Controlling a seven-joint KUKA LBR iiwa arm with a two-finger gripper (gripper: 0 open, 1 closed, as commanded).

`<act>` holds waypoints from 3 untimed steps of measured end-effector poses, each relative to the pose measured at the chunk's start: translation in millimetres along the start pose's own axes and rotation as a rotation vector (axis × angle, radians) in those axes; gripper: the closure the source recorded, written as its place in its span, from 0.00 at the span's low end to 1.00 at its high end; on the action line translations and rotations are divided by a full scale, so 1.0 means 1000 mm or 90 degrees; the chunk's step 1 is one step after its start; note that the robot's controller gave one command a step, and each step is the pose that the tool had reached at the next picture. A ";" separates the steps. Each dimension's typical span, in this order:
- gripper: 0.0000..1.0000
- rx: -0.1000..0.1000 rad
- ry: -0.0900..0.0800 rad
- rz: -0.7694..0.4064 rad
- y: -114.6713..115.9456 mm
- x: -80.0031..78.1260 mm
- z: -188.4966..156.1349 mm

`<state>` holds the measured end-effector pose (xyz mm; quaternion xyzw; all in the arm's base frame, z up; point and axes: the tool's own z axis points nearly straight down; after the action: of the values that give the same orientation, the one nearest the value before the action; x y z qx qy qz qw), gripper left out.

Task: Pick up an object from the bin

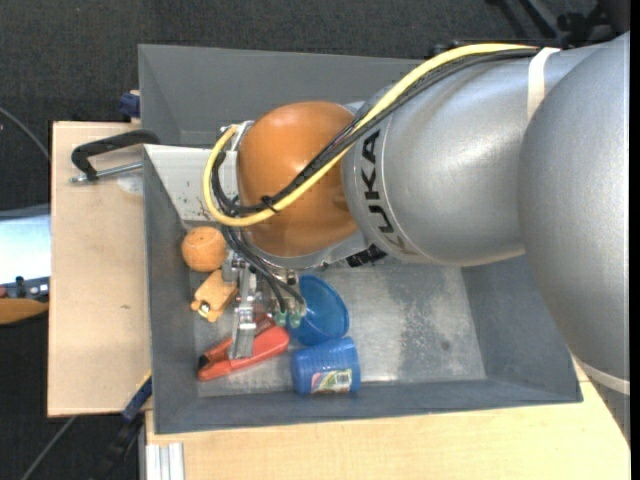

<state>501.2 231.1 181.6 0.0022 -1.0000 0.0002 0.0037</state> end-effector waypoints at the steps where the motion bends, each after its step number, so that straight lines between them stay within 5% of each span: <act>1: 0.00 -0.001 -0.005 0.002 -0.001 -0.002 -0.005; 2: 0.00 -0.001 -0.004 -0.164 -0.033 0.002 0.047; 3: 0.00 -0.002 -0.004 -0.151 -0.047 0.009 0.060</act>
Offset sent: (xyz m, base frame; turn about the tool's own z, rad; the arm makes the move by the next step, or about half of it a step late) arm -0.0041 -0.0432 -0.0623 -0.3157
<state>491.7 183.8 121.6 0.1205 -0.9927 -0.0015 0.0003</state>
